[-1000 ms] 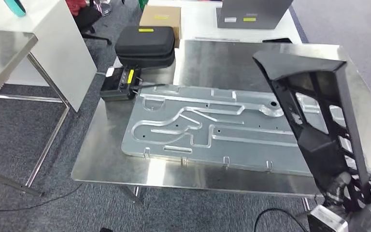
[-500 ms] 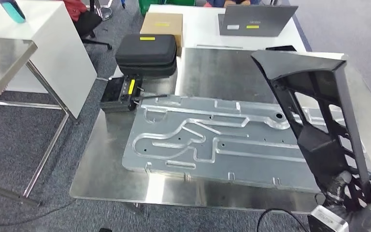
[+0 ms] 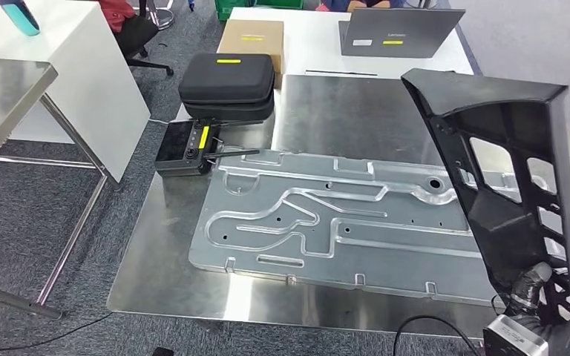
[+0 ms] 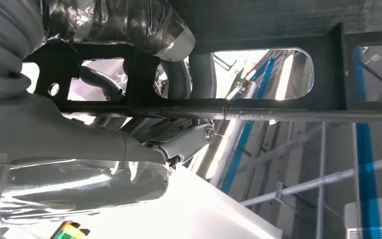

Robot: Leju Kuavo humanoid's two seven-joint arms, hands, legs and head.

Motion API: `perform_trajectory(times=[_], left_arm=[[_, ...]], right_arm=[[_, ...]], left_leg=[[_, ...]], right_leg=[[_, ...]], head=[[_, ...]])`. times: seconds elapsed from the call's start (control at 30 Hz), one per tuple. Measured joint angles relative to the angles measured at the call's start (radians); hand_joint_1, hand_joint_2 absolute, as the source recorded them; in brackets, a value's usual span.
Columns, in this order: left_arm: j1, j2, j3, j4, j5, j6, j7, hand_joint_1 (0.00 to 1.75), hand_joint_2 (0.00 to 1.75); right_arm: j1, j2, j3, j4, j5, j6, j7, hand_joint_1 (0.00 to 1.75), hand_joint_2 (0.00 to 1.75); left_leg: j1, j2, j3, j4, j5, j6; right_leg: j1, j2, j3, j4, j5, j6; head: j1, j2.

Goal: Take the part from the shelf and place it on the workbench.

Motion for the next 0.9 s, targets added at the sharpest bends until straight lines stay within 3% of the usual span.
perform_trajectory(times=[0.1, 0.17, 0.23, 0.27, 0.3, 0.37, 0.4, 0.43, 0.57, 0.63, 0.7, 0.73, 0.77, 0.8, 0.87, 0.9], left_arm=[[-0.001, 0.000, 0.000, 0.000, 0.000, 0.004, 0.000, 0.00, 1.75], [-0.001, 0.000, 0.000, 0.000, 0.000, 0.005, 0.000, 0.00, 1.75], [0.000, 0.000, 0.000, 0.000, 0.000, 0.005, 0.000, 0.00, 1.75], [0.001, 0.000, 0.000, 0.000, 0.000, 0.005, 0.001, 0.00, 1.75], [0.001, 0.000, 0.000, 0.000, 0.000, 0.005, 0.001, 0.00, 1.75], [0.000, 0.000, 0.000, 0.000, -0.002, 0.004, 0.003, 0.00, 1.75], [-0.001, 0.000, 0.000, 0.000, -0.003, 0.003, 0.003, 0.00, 1.75], [-0.002, 0.000, -0.001, 0.000, -0.005, 0.000, 0.002, 0.00, 1.75], [-0.002, 0.000, -0.004, 0.000, -0.007, -0.027, -0.008, 0.00, 1.75], [-0.003, 0.000, -0.006, 0.000, -0.007, -0.045, -0.015, 0.00, 1.75], [-0.004, 0.001, -0.009, 0.000, -0.009, -0.064, -0.022, 0.00, 1.75], [-0.004, 0.001, -0.012, 0.000, -0.010, -0.071, -0.025, 0.00, 1.75], [-0.003, 0.001, -0.014, 0.000, -0.013, -0.078, -0.028, 0.00, 1.75], [-0.003, 0.001, -0.017, 0.000, -0.015, -0.084, -0.029, 0.00, 1.75], [-0.003, 0.001, -0.021, 0.000, -0.019, -0.092, -0.030, 0.00, 1.75], [-0.004, 0.001, -0.023, 0.000, -0.020, -0.094, -0.029, 0.00, 1.75]], right_arm=[[-0.001, 0.000, 0.000, 0.000, -0.001, 0.000, 0.000, 1.75, 1.75], [-0.003, 0.000, 0.000, 0.000, -0.001, 0.000, 0.000, 1.75, 1.75], [-0.003, 0.000, -0.001, 0.000, -0.001, 0.000, 0.000, 1.75, 1.75], [-0.003, 0.000, -0.001, 0.000, 0.001, 0.000, 0.000, 1.75, 1.75], [-0.004, 0.000, -0.001, 0.000, 0.004, 0.000, 0.000, 1.75, 1.75], [-0.006, 0.000, -0.001, 0.000, 0.018, 0.000, 0.001, 1.75, 1.75], [-0.009, -0.002, -0.001, 0.000, 0.028, 0.000, 0.003, 1.75, 1.75], [-0.013, -0.004, 0.000, 0.001, 0.039, 0.000, 0.006, 1.75, 1.75], [-0.036, -0.023, 0.000, 0.004, 0.087, 0.000, 0.027, 1.75, 1.75], [-0.054, -0.040, 0.001, 0.006, 0.111, 0.000, 0.042, 1.75, 1.75], [-0.074, -0.060, 0.006, 0.010, 0.133, 0.000, 0.060, 1.71, 1.75], [-0.083, -0.070, 0.010, 0.013, 0.142, 0.000, 0.071, 1.69, 1.75], [-0.092, -0.082, 0.015, 0.016, 0.150, 0.000, 0.083, 1.66, 1.75], [-0.102, -0.093, 0.021, 0.020, 0.156, 0.001, 0.095, 1.64, 1.75], [-0.125, -0.115, 0.033, 0.026, 0.167, 0.001, 0.116, 1.64, 1.75], [-0.135, -0.124, 0.039, 0.029, 0.175, 0.001, 0.124, 1.64, 1.75]], left_leg=[[0.001, 0.002, -0.020, 0.053, -0.040, -0.015], [0.007, 0.003, -0.078, 0.176, -0.102, -0.024], [0.014, 0.003, -0.129, 0.277, -0.130, -0.030], [0.016, 0.003, -0.131, 0.276, -0.115, -0.032], [0.018, 0.004, -0.114, 0.237, -0.082, -0.032], [0.018, 0.004, -0.053, 0.103, -0.012, -0.030], [0.016, 0.004, -0.028, 0.048, 0.006, -0.026], [0.014, 0.003, -0.015, 0.017, 0.011, -0.023], [0.014, 0.003, -0.011, -0.005, 0.015, 0.002], [0.016, 0.005, -0.009, -0.013, 0.021, 0.015], [0.011, 0.006, -0.011, -0.012, 0.022, 0.021], [0.009, 0.006, -0.011, -0.011, 0.022, 0.022], [0.007, 0.005, -0.012, -0.010, 0.022, 0.024], [0.005, 0.004, -0.011, -0.008, 0.021, 0.024], [0.002, 0.002, -0.009, -0.005, 0.019, 0.023], [0.000, 0.001, -0.010, -0.003, 0.018, 0.021]], right_leg=[[-0.010, -0.002, 0.007, -0.013, 0.005, -0.015], [-0.010, -0.006, 0.008, -0.015, 0.004, -0.020], [-0.010, -0.007, 0.009, -0.014, 0.003, -0.021], [-0.011, -0.007, 0.010, -0.014, 0.003, -0.021], [-0.012, -0.007, 0.012, -0.014, 0.002, -0.020], [-0.012, -0.005, 0.018, -0.012, -0.003, -0.013], [-0.011, -0.005, 0.018, -0.011, -0.004, -0.008], [-0.009, -0.004, 0.018, -0.010, -0.005, -0.002], [-0.010, -0.004, 0.012, -0.002, -0.012, 0.021], [-0.011, -0.003, -0.021, 0.075, -0.061, 0.025], [-0.010, -0.003, -0.080, 0.200, -0.119, 0.027], [-0.010, -0.003, -0.100, 0.242, -0.129, 0.027], [-0.009, -0.003, -0.105, 0.251, -0.119, 0.026], [-0.008, -0.003, -0.093, 0.222, -0.092, 0.023], [-0.003, -0.003, -0.034, 0.097, -0.024, 0.011], [0.000, -0.003, -0.010, 0.041, -0.004, 0.006]], head=[[0.000, 0.000], [0.000, 0.000], [0.000, 0.000], [0.000, 0.000], [0.000, 0.000], [0.000, 0.000], [0.000, 0.000], [0.000, 0.000], [0.000, 0.000], [0.000, 0.000], [0.000, 0.000], [0.001, 0.000], [0.000, 0.000], [0.000, 0.000], [0.000, 0.000], [0.000, 0.000]])
